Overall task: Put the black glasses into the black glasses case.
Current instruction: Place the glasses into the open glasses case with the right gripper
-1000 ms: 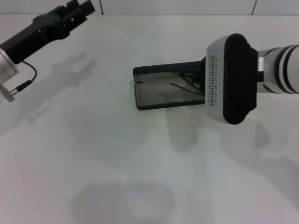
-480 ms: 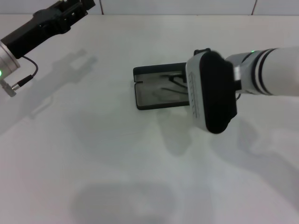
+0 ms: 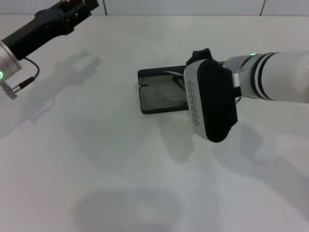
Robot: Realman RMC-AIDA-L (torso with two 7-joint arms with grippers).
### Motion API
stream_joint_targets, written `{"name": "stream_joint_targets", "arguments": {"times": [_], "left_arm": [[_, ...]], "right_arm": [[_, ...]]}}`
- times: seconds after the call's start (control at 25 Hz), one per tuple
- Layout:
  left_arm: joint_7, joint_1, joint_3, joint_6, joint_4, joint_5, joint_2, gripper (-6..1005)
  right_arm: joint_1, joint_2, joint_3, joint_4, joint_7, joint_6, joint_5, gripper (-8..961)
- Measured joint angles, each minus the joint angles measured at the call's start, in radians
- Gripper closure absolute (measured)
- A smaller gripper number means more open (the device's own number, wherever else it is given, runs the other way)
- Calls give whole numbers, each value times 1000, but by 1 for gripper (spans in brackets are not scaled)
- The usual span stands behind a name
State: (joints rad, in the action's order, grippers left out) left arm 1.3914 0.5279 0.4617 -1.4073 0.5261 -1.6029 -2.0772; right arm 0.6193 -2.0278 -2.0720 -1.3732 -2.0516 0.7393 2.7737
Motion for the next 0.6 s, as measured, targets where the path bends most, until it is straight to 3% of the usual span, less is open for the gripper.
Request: {"name": "stream_joint_targets", "arguments": {"times": [0.6], "left_arm": [[-3,6,0,2,-1,-8,-1,392]], "right_arm": [[-34,0,-11,7,4,-57,22,768]]}}
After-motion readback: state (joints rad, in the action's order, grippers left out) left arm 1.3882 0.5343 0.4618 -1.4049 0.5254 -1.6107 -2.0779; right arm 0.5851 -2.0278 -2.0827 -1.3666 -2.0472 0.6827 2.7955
